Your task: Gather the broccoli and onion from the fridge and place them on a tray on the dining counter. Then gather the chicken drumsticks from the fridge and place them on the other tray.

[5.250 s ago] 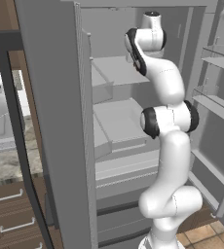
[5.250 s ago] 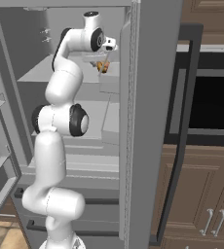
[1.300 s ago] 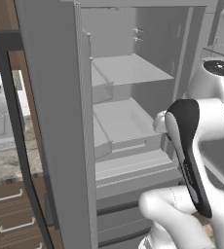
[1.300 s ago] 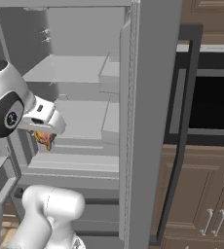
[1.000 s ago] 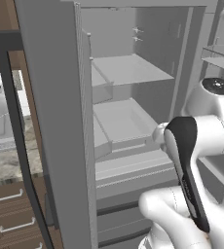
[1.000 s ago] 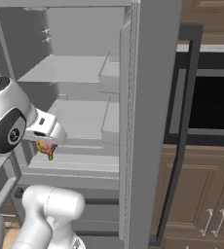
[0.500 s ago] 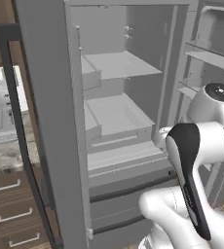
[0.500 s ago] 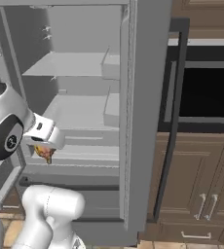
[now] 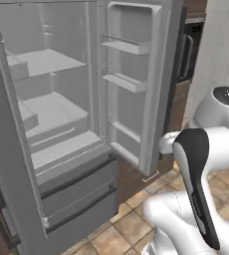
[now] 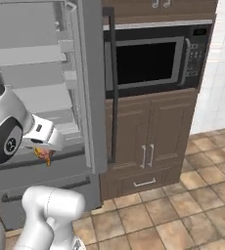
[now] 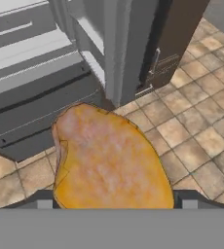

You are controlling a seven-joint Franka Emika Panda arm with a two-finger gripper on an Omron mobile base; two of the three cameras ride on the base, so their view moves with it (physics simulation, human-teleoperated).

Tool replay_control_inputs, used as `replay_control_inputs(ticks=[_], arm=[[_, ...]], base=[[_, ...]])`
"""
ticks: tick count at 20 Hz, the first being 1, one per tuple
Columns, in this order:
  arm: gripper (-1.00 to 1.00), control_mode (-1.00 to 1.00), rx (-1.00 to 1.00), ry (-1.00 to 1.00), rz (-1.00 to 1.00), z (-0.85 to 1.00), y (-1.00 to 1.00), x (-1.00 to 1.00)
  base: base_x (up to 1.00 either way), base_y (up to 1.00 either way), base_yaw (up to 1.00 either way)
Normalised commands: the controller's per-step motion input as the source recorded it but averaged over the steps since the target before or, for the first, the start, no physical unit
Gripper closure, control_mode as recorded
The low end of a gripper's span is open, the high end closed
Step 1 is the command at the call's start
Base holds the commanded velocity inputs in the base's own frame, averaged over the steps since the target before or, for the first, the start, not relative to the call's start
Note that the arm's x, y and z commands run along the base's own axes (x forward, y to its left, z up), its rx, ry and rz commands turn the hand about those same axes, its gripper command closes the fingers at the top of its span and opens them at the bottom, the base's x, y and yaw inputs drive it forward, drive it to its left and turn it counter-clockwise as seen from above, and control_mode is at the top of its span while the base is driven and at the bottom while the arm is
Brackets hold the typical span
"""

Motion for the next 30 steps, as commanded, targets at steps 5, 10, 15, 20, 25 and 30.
replay_control_inputs(ticks=[5,10,15,20,25,30], arm=[[1.0,1.0,0.0,0.0,0.0,0.0,0.0,0.0],[1.0,1.0,0.0,0.0,0.0,0.0,0.0,0.0],[1.0,1.0,0.0,0.0,0.0,0.0,0.0,0.0],[1.0,1.0,0.0,0.0,0.0,0.0,0.0,0.0],[1.0,1.0,0.0,0.0,0.0,0.0,0.0,0.0],[1.0,1.0,0.0,0.0,0.0,0.0,0.0,0.0]], base=[[-0.03,-0.55,-0.79],[0.0,-0.94,-0.74],[0.07,-0.85,-0.76],[0.56,-0.62,-0.65],[1.0,-0.05,-0.36],[1.0,0.0,-0.29]])
